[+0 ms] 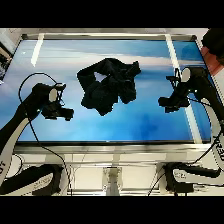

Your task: Fold the clothes and pants, and hang the long-sleeved shirts on hangers.

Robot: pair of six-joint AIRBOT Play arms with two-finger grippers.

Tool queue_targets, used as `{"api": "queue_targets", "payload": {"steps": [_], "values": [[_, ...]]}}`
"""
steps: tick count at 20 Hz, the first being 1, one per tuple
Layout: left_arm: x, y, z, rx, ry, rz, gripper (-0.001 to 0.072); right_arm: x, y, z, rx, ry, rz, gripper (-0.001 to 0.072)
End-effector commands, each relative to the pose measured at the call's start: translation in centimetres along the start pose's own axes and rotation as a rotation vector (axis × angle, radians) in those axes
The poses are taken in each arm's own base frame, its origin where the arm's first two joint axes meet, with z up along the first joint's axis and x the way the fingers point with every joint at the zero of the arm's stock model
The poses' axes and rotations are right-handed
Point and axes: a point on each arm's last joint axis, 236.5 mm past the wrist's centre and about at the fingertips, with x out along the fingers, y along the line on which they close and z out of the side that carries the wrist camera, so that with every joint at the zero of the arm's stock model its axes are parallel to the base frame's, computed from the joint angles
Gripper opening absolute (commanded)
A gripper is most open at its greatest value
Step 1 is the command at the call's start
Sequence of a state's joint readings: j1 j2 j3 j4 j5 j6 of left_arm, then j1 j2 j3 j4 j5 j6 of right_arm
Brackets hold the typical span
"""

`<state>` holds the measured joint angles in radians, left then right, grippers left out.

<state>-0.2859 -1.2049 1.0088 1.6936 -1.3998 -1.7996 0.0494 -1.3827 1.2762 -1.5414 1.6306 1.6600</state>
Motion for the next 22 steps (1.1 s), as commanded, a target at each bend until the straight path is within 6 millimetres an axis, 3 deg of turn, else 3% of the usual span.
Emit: {"api": "queue_targets", "payload": {"steps": [1, 12, 15, 18, 22], "values": [[0.0, 0.0, 0.0, -0.001, -0.001, 0.0, 0.0641, 0.0, 0.0, 0.0, 0.0, -0.001, 0.0, 0.0019], [0.0, 0.0, 0.0, -0.001, -0.001, 0.0, 0.0641, -0.8, 0.3, 1.3, 0.006, -0.056, 0.012, 0.0019], [0.0, -0.1, 0.0, -0.002, 0.0, -0.004, 0.0641, -1.8, 2.5, 6.2, 0.006, -0.27, 0.104, 0.0019], [0.0, -0.6, 0.1, -0.006, -0.002, -0.026, 0.0641, -4.8, 5.3, 12.1, 0.04, -0.539, 0.245, 0.002], [0.0, -0.5, -0.1, -0.005, 0.003, -0.024, 0.0641, -8.2, 6.9, 15.9, 0.078, -0.74, 0.345, 0.0036]]}}
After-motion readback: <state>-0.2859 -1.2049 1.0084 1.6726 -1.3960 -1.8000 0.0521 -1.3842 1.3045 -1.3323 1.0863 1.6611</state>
